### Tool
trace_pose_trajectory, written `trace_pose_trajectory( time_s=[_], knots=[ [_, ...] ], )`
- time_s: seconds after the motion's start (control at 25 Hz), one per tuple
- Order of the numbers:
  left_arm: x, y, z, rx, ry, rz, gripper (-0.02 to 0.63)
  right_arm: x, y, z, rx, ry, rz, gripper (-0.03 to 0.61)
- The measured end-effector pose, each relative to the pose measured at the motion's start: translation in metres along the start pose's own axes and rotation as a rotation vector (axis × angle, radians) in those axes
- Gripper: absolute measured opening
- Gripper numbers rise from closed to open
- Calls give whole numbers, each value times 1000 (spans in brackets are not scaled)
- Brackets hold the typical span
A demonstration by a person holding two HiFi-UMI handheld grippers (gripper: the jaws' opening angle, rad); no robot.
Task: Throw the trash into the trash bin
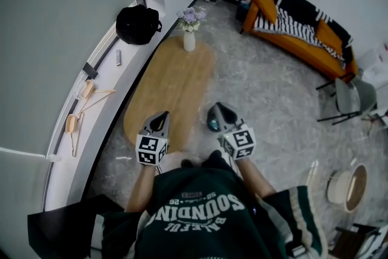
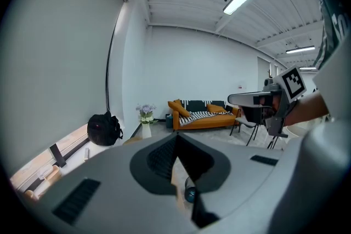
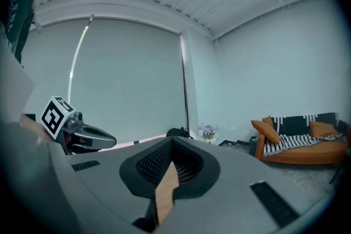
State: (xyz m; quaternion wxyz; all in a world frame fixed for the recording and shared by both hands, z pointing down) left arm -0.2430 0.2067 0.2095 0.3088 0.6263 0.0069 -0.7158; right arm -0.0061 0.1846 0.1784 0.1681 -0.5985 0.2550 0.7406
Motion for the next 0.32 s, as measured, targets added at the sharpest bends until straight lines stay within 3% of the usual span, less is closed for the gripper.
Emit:
trace_pose_trajectory(
  time_s=[0.32],
  knots=[
    [4,-6,10,14,-6,-1,0,0,1,2,1,14,16,-2]
  ],
)
Point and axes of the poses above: the fingertips, and each gripper's own axes: y forward along the fingers, z to its left, x out of its top, the point moved 6 cm from there along -y, backward along the fingers, and after that the axes turned 12 degrees about -y, right-handed, at the moved point
